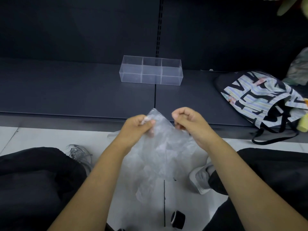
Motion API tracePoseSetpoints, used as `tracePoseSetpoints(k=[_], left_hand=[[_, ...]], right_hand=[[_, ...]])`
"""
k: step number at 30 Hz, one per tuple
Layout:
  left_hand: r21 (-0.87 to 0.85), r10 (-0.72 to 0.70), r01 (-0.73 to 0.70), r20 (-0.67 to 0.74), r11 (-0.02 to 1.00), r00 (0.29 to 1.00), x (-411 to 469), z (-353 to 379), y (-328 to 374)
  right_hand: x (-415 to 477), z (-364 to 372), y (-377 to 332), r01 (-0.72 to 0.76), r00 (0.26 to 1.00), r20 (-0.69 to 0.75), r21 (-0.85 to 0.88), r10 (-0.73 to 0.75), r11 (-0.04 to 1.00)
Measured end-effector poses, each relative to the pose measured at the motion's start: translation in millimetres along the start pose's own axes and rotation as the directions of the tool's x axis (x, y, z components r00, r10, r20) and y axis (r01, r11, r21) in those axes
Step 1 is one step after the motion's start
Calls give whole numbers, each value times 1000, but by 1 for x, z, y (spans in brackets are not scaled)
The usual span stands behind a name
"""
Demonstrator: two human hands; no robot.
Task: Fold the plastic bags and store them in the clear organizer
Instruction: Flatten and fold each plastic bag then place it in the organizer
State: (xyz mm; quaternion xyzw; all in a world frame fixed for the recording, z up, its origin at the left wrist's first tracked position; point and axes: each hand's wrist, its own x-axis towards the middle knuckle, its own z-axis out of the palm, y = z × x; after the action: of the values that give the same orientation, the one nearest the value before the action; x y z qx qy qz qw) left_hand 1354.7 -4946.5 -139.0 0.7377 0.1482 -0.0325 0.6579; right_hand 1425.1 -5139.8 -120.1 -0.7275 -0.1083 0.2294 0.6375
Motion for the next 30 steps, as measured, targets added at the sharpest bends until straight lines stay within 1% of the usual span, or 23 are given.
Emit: tracePoseSetpoints(k=[1, 2, 4, 6, 8, 10, 13, 14, 16, 19, 22, 24, 25, 27, 28, 30], left_hand=[[-52, -21, 18, -41, 998, 999, 1, -5, -2], [-115, -48, 41, -67, 993, 997, 2, -11, -4], [-254, -117, 95, -74, 962, 990, 4, -22, -7], [-364, -148, 113, -70, 925, 986, 5, -29, -8], [-432, -165, 118, -74, 894, 984, 6, -32, -9], [-451, -162, 117, -63, 885, 985, 6, -32, -8], [-476, -179, 128, -63, 870, 982, 6, -31, -8], [-495, -190, 126, -80, 860, 979, 6, -32, -9], [-536, -239, 122, -154, 835, 959, 8, -37, -13], [-609, -332, 119, -250, 784, 910, 15, -52, -25], [-617, -380, 121, -308, 777, 872, 23, -61, -33], [-582, -390, 136, -337, 802, 857, 29, -66, -37], [-561, -389, 144, -346, 815, 854, 32, -68, -38], [-534, -398, 169, -349, 828, 848, 37, -71, -40], [-534, -407, 178, -348, 826, 845, 40, -71, -39], [-548, -421, 193, -327, 814, 846, 46, -69, -40]], right_hand=[[-1, -7, -1, 19, 999, -29, 11, -18, 1000], [-1, -14, -2, 38, 999, -18, 10, -37, 999], [-3, -22, -4, 60, 995, 88, -32, -57, 998], [-6, -18, -9, 79, 978, 207, -192, -38, 978], [-7, -4, -11, 142, 954, 298, -367, -28, 919], [-8, 17, -11, 194, 951, 304, -466, -50, 863], [-8, 40, -6, 252, 962, 226, -529, -152, 810], [-7, 40, -5, 240, 966, 214, -514, -148, 824], [-3, 26, -4, 167, 971, 227, -432, -72, 886], [2, -6, -9, 11, 974, 224, -201, 35, 979], [12, -32, -6, -73, 989, 125, -34, 77, 997], [20, -43, -3, -97, 993, 71, 91, 91, 991], [23, -46, -1, -92, 995, 53, 120, 87, 988], [30, -48, 5, -78, 995, 67, 74, 73, 994], [33, -44, 8, -74, 989, 127, 14, 72, 997], [40, -25, 20, -74, 945, 301, -192, 130, 979]])
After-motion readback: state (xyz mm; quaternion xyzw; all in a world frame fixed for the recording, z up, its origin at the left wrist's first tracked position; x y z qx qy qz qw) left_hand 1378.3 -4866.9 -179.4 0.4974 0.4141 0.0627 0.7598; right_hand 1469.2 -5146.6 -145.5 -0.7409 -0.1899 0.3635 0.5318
